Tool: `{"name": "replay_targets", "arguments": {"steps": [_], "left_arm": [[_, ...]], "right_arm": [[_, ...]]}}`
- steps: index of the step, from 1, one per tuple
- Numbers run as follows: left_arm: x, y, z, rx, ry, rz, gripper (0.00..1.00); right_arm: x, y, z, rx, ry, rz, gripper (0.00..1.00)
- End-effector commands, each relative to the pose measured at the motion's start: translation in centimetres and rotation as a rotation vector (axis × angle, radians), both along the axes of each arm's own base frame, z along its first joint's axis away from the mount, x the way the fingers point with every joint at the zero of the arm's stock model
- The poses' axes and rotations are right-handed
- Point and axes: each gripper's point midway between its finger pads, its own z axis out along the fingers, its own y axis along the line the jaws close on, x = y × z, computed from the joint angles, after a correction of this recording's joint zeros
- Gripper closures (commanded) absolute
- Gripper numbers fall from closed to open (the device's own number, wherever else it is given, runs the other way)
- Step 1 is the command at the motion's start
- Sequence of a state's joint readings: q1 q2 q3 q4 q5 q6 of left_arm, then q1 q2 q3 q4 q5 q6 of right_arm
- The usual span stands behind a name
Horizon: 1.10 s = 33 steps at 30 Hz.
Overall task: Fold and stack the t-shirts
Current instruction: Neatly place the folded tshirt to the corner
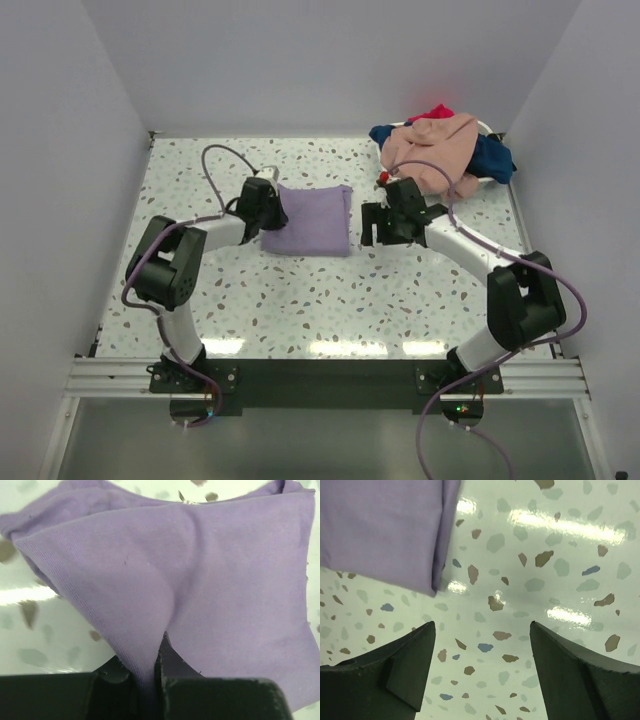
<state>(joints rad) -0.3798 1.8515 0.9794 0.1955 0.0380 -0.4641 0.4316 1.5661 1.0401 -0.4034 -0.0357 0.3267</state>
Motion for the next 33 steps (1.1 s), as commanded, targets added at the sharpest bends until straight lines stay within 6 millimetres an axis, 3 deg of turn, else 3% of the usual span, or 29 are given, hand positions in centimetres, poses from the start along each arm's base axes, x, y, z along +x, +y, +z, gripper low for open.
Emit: {"name": "replay_targets", "arguments": {"steps": [1, 2, 3, 4, 6, 12, 14, 15, 16, 21, 28, 33], "left_arm": [[2.1, 2.7, 1.7, 0.219, -0.030, -0.101, 1.00], [1.6, 4.2, 1.1, 0.275, 0.021, -0.084, 1.00], [2.8, 4.5, 2.4, 0.309, -0.006, -0.087, 1.00], [2.7, 5.7, 2.2, 0.352, 0.022, -0.072, 1.00], [4.1, 6.5, 3.9, 0.403, -0.012, -0.072, 1.00], [6.6, 10.8, 6.7, 0.584, -0.008, -0.066, 1.00], [6.9, 12.4, 6.3, 0.608, 0.029, -0.062, 1.00], [7.8, 12.8, 7.4, 0.618, 0.011, -0.062, 1.00], [7.8, 13.8, 6.8, 0.633, 0.045, -0.059, 1.00], [9.5, 16.6, 8.6, 0.694, 0.054, -0.026, 1.00], [10.7, 22.1, 9.5, 0.703, 0.098, 0.058, 1.00], [11.4, 22.5, 9.3, 0.638, 0.102, 0.055, 1.00]], "right_arm": [[1.4, 0.0, 4.0, -0.006, -0.100, 0.014, 0.20], [1.6, 0.1, 4.2, -0.005, -0.103, 0.016, 0.20], [1.8, 0.2, 4.5, -0.003, -0.110, 0.019, 0.20], [1.9, 0.3, 4.5, -0.004, -0.109, 0.022, 0.20], [2.1, 0.5, 4.6, 0.001, -0.111, 0.029, 0.20], [2.1, 1.1, 4.3, 0.029, -0.107, 0.053, 0.20], [2.0, 1.5, 4.3, 0.044, -0.107, 0.064, 0.20], [1.9, 1.5, 4.2, 0.048, -0.104, 0.066, 0.20], [1.7, 1.6, 4.1, 0.052, -0.102, 0.069, 0.20], [1.2, 1.9, 3.9, 0.074, -0.100, 0.090, 0.20], [0.4, 2.0, 3.3, 0.088, -0.090, 0.113, 0.20], [0.1, 2.1, 3.3, 0.095, -0.091, 0.126, 0.20]]}}
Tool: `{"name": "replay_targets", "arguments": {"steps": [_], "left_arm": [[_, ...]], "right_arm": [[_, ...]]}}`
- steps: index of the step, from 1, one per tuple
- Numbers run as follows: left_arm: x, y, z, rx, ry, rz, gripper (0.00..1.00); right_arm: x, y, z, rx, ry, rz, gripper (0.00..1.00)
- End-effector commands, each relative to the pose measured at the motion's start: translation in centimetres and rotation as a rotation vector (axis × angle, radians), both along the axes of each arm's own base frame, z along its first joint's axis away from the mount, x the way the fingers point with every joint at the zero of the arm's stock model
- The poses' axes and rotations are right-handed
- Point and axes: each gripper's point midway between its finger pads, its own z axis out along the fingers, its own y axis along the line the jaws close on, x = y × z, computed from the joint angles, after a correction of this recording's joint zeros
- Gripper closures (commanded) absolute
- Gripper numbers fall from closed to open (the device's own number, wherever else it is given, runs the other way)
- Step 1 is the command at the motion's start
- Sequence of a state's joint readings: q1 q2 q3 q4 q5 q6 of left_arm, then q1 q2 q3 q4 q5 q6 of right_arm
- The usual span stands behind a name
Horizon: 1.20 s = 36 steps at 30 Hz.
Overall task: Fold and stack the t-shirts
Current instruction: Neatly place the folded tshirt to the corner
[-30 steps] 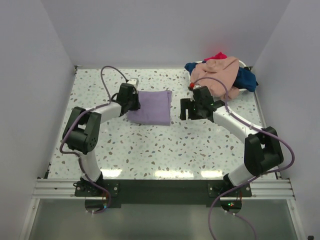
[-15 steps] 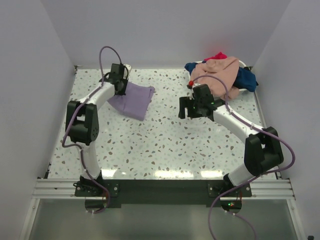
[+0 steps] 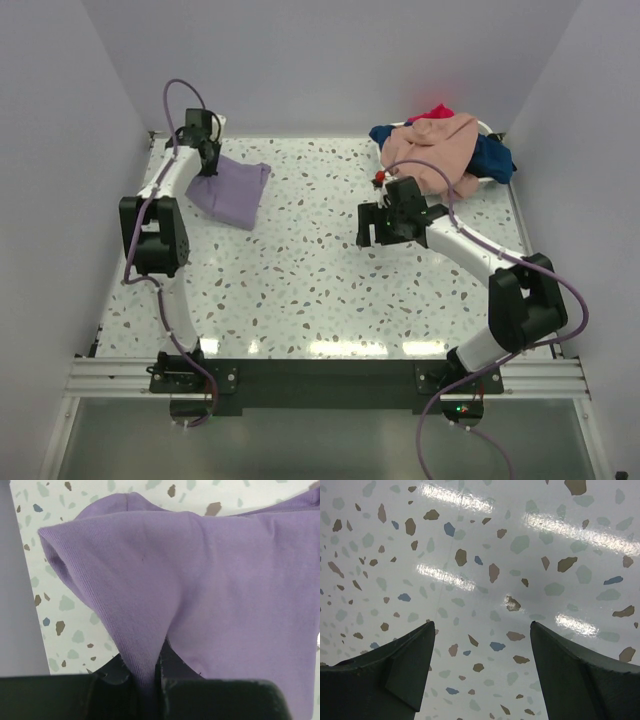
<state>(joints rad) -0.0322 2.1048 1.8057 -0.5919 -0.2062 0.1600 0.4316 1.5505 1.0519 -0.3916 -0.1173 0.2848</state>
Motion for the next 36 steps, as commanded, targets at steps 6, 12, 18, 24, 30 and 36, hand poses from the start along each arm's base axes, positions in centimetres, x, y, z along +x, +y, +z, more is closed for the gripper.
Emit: {"name": "replay_targets", "arguments": {"steps": [6, 12, 18, 24, 30, 36], "left_arm": [[0.5, 0.7, 1.7, -0.056, -0.044, 0.106, 1.00], [-0.3, 1.3, 2.3, -0.078, -0.126, 0.234, 1.00], [-0.8, 1.1, 2.9, 0.001, -0.189, 0.290, 1.00], [-0.9, 1.0, 2.9, 0.045, -0.211, 0.329, 1.00], [-0.6, 0.8, 3.5, 0.049, -0.224, 0.283, 1.00], [-0.5, -0.1, 5.6, 0.038, -0.224, 0.180, 1.00]], "right_arm": [[-0.1, 0.8, 2.5, 0.057, -0.083, 0.050, 0.20], [-0.7, 0.6, 2.5, 0.057, -0.085, 0.058, 0.20], [-1.0, 0.7, 2.0, 0.065, -0.074, 0.068, 0.20], [-1.2, 0.7, 1.8, 0.067, -0.071, 0.072, 0.20], [-1.3, 0.6, 1.7, 0.067, -0.071, 0.068, 0.20], [-1.4, 0.9, 1.5, 0.080, -0.059, 0.074, 0.20]]}}
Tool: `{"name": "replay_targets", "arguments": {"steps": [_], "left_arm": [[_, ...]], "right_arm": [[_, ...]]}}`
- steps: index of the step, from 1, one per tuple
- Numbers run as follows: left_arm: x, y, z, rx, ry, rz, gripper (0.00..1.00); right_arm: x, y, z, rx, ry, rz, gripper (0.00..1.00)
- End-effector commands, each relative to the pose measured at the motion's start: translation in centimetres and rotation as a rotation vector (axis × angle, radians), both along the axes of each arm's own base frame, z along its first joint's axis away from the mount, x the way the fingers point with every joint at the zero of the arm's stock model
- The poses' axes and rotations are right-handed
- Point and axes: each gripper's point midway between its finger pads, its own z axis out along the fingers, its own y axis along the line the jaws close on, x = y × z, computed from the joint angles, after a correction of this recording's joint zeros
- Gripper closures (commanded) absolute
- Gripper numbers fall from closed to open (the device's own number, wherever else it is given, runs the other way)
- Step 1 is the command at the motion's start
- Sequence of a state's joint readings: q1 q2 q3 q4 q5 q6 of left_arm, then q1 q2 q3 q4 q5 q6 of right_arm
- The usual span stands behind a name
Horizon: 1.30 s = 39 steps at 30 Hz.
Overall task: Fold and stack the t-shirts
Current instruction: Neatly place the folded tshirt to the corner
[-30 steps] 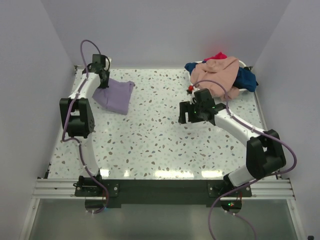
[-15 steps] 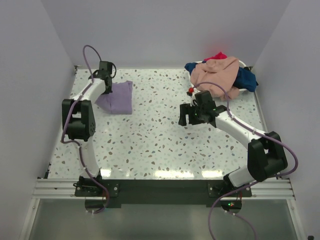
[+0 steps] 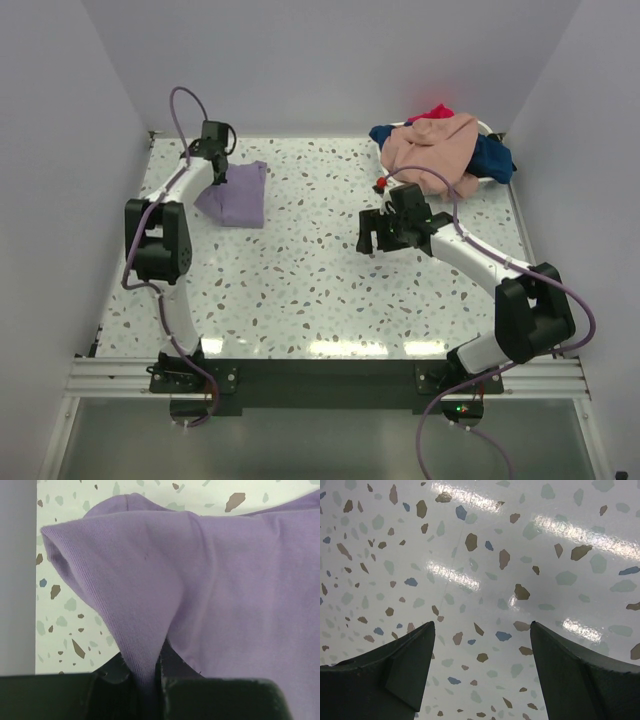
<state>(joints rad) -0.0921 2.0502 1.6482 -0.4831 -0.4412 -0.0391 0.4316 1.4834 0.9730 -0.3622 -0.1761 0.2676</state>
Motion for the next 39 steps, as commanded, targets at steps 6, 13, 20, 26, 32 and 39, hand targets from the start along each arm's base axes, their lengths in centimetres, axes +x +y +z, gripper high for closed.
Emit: {"name": "replay_targets", "arguments": {"steps": [6, 13, 20, 26, 32, 39], "left_arm": [[1.2, 0.5, 9.0, -0.043, -0.154, -0.085, 1.00], [1.8, 2.8, 9.9, -0.031, -0.119, -0.040, 1.00], [1.9, 5.1, 8.7, -0.056, -0.087, -0.012, 1.00], [2.4, 5.6, 7.6, -0.092, -0.071, -0.030, 1.00], [3.4, 5.5, 7.1, -0.115, -0.060, -0.061, 1.00], [4.1, 6.5, 6.5, -0.143, -0.060, -0.056, 1.00]], "right_arm": [[0.5, 1.1, 1.3, 0.056, -0.047, 0.030, 0.20], [0.4, 1.1, 0.9, 0.058, -0.037, 0.031, 0.20], [0.3, 1.2, 0.6, 0.054, -0.030, 0.036, 0.20], [0.2, 1.2, 0.5, 0.053, -0.026, 0.037, 0.20], [0.1, 1.1, 0.4, 0.051, -0.022, 0.035, 0.20], [0.0, 1.0, 0.5, 0.049, -0.023, 0.033, 0.20]]}}
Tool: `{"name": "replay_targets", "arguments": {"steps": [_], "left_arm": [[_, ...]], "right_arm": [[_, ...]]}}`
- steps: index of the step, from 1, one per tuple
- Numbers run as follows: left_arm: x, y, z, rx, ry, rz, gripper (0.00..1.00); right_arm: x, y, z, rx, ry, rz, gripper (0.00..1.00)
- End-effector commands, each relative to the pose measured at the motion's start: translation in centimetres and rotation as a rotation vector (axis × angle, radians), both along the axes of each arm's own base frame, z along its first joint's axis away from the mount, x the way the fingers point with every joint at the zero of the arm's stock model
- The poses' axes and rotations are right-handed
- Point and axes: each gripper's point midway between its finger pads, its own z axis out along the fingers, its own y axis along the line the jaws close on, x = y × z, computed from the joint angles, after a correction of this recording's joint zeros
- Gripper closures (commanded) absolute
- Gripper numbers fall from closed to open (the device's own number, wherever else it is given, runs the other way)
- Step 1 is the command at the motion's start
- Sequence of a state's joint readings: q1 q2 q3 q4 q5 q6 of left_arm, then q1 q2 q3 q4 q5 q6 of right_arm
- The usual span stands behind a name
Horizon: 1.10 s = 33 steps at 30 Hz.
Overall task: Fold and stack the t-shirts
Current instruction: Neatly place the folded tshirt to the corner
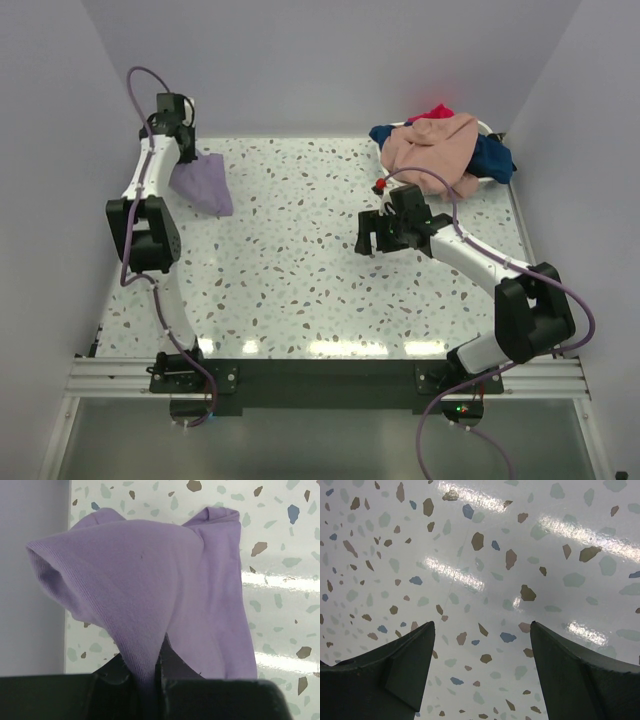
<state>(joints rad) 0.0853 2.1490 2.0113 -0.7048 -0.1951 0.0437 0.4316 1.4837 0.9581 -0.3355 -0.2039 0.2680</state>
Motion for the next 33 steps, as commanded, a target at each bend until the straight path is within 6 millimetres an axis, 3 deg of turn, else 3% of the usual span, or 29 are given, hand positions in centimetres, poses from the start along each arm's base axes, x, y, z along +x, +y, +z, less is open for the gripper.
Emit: {"name": "replay_targets", "arguments": {"steps": [1, 3, 4, 5, 6, 7, 8, 11, 14, 16, 17, 18, 19, 20, 21, 22, 23, 26, 27, 29, 30, 31, 33], "left_arm": [[1.0, 1.0, 1.6, -0.012, -0.047, -0.005, 1.00], [1.2, 1.6, 1.9, -0.012, -0.055, 0.014, 1.00], [1.3, 1.9, 1.9, -0.016, -0.058, 0.033, 0.94], [1.2, 2.6, 2.2, -0.012, -0.064, 0.058, 0.67], [1.5, 2.9, 3.1, -0.012, -0.087, 0.066, 0.59], [1.6, 3.3, 3.8, -0.016, -0.106, 0.081, 0.45], [1.6, 3.9, 4.7, -0.008, -0.124, 0.095, 0.00], [1.5, 5.2, 8.8, -0.003, -0.226, 0.172, 0.00], [-0.1, 7.2, 12.2, 0.062, -0.300, 0.298, 0.00], [-1.1, 7.6, 13.4, 0.075, -0.333, 0.358, 0.00], [-1.7, 7.2, 15.8, 0.076, -0.398, 0.358, 0.00], [-2.4, 6.8, 14.6, 0.077, -0.374, 0.354, 0.00], [-3.3, 6.1, 16.1, 0.081, -0.407, 0.346, 0.00], [-3.3, 4.9, 16.2, 0.080, -0.420, 0.331, 0.00], [-3.9, 3.9, 13.8, 0.072, -0.371, 0.315, 0.00], [-4.4, 2.3, 14.1, 0.054, -0.387, 0.290, 0.00], [-4.8, 1.1, 11.3, 0.024, -0.344, 0.263, 0.00], [-5.1, -1.3, 8.1, -0.053, -0.320, 0.226, 0.00], [-5.8, -1.8, 5.5, -0.059, -0.270, 0.228, 0.00], [-6.2, -2.7, 3.9, -0.075, -0.253, 0.223, 0.00], [-6.6, -4.5, 2.3, -0.084, -0.225, 0.188, 0.00], [-6.7, -6.4, 2.5, -0.092, -0.234, 0.154, 0.00], [-7.5, -8.2, 1.8, -0.104, -0.224, 0.139, 0.00]], "right_arm": [[0.2, 0.5, 0.6, 0.024, -0.020, 0.015, 0.20], [0.2, 0.6, 0.6, 0.025, -0.020, 0.016, 0.20], [0.1, 0.5, 0.5, 0.025, -0.018, 0.016, 0.20], [0.1, 0.5, 0.5, 0.024, -0.019, 0.015, 0.20], [0.1, 0.5, 0.4, 0.022, -0.015, 0.015, 0.20], [0.1, 0.5, 0.4, 0.021, -0.015, 0.016, 0.20], [0.0, 0.4, 0.3, 0.019, -0.013, 0.015, 0.20], [-0.1, 0.4, 0.3, 0.021, -0.012, 0.012, 0.20], [-0.1, 0.4, 0.5, 0.026, -0.013, 0.010, 0.20], [-0.2, 0.4, 0.5, 0.025, -0.011, 0.010, 0.20], [-0.2, 0.4, 0.6, 0.024, -0.014, 0.010, 0.20], [-0.2, 0.3, 0.5, 0.020, -0.012, 0.007, 0.20], [-0.3, 0.3, 0.4, 0.017, -0.009, 0.007, 0.20], [-0.2, 0.2, 0.4, 0.017, -0.007, 0.005, 0.20], [-0.2, 0.3, 0.3, 0.017, -0.003, 0.004, 0.20], [-0.2, 0.3, 0.3, 0.017, -0.001, 0.003, 0.20], [-0.2, 0.4, 0.3, 0.022, -0.001, 0.003, 0.20], [-0.3, 0.5, 0.4, 0.033, 0.006, 0.004, 0.20], [-0.4, 0.5, 0.5, 0.037, 0.007, 0.003, 0.20], [-0.6, 0.4, 0.8, 0.041, 0.000, -0.004, 0.20], [-0.7, 0.3, 0.9, 0.039, 0.000, -0.011, 0.20], [-0.7, 0.1, 0.9, 0.033, -0.003, -0.017, 0.20], [-0.5, -0.3, 1.2, 0.018, -0.016, -0.037, 0.20]]}}
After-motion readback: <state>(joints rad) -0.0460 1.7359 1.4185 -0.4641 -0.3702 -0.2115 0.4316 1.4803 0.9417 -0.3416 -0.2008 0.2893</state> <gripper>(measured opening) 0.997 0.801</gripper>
